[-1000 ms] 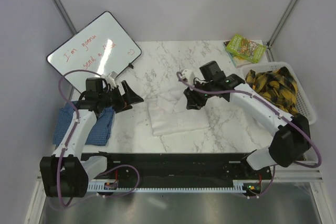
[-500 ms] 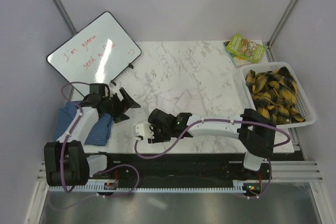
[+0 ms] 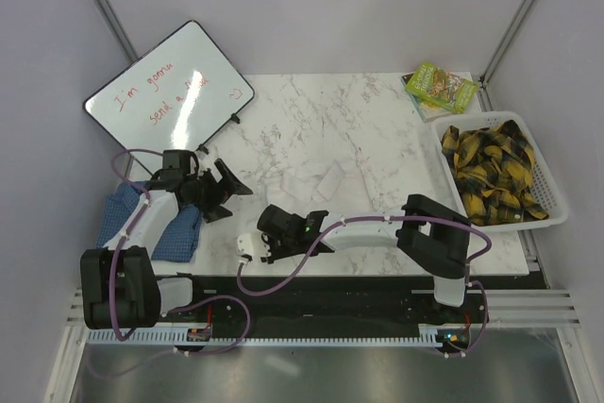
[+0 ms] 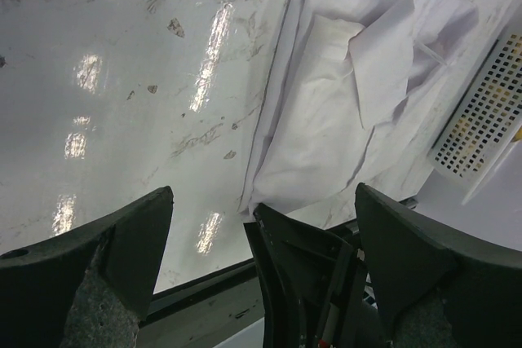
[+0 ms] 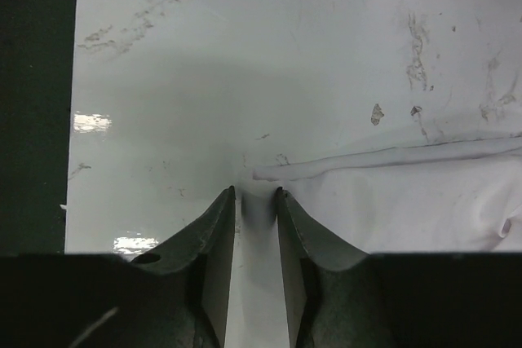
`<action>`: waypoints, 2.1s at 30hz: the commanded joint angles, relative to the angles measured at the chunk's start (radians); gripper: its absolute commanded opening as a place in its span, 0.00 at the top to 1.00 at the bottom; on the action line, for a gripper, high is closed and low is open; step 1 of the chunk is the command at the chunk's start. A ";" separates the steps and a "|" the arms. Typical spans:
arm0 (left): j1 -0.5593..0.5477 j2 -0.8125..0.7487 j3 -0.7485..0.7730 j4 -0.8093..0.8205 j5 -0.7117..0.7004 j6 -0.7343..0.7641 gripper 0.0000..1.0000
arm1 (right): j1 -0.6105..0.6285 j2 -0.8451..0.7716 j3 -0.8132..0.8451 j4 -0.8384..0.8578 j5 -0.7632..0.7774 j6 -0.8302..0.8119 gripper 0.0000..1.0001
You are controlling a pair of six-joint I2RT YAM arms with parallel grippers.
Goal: Fold and stack the long sleeve shirts
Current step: Neatly place the folded shirt to the corner
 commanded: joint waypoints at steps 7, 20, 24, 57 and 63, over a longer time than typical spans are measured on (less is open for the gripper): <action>-0.006 0.015 -0.069 0.024 0.040 -0.052 0.01 | -0.045 -0.019 0.029 0.054 0.023 0.014 0.97; -0.119 0.104 -0.165 0.336 0.121 -0.169 0.01 | -0.063 -0.119 0.075 -0.050 -0.009 -0.008 1.00; -0.142 0.141 -0.181 0.399 0.131 -0.213 0.01 | -0.063 -0.129 0.086 -0.064 -0.025 0.001 1.00; -0.227 0.431 -0.125 0.696 0.109 -0.409 0.24 | -0.048 -0.148 0.166 -0.070 -0.043 0.017 1.00; -0.237 0.498 -0.087 0.709 0.141 -0.404 0.40 | -0.046 -0.148 0.170 -0.067 -0.045 0.020 1.00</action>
